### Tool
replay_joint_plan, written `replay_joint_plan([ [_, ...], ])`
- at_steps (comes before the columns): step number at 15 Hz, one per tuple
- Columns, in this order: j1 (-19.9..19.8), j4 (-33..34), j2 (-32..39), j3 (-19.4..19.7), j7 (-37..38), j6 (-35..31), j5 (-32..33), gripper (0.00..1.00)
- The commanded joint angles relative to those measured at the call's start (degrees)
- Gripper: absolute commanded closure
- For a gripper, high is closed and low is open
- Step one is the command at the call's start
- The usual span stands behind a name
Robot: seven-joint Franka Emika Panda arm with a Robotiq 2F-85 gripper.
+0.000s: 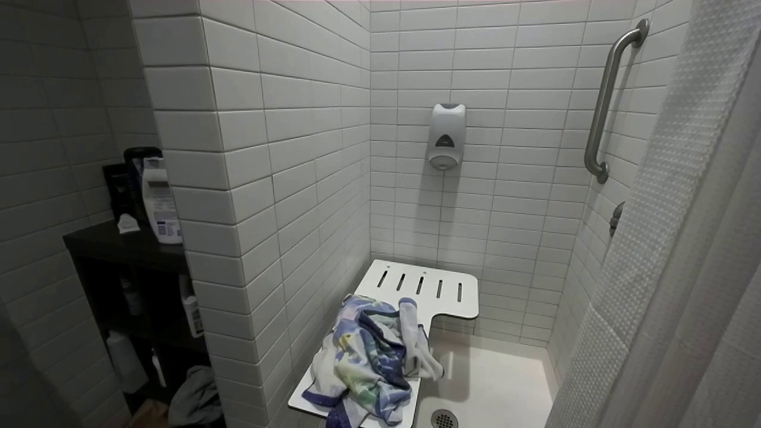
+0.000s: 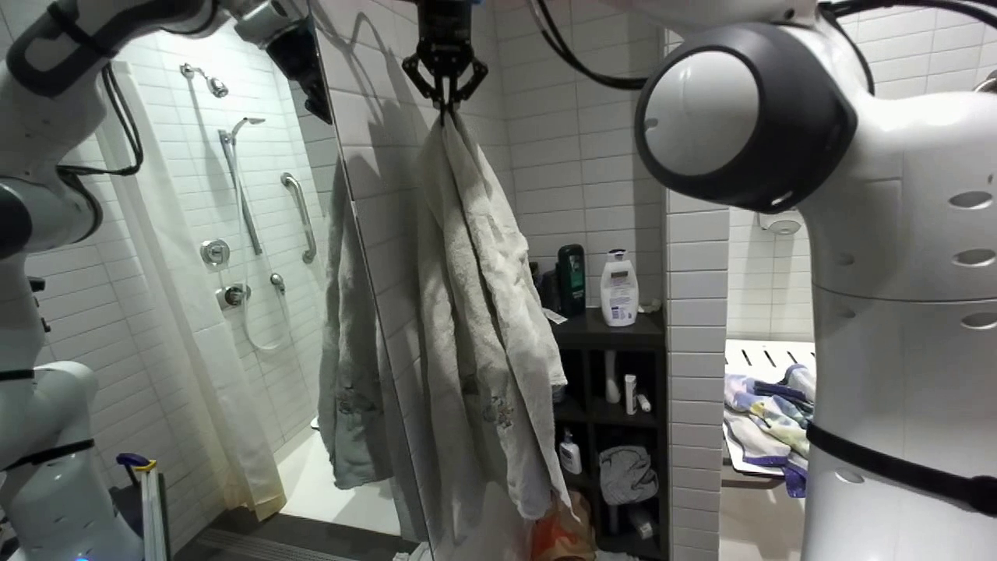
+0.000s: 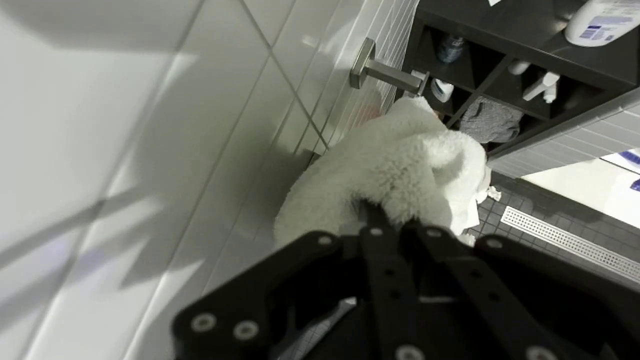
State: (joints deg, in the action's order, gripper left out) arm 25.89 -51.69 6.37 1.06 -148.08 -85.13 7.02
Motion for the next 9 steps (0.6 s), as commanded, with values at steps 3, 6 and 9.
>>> replay_joint_plan([
  [3,-0.5,2.5,4.6,0.3,-0.3,-5.6,0.0,0.98],
  [6,-1.4,2.0,4.6,1.2,-2.3,-6.5,1.8,0.98],
  [9,-3.4,2.5,5.8,-0.4,-1.0,-6.9,3.7,0.98],
])
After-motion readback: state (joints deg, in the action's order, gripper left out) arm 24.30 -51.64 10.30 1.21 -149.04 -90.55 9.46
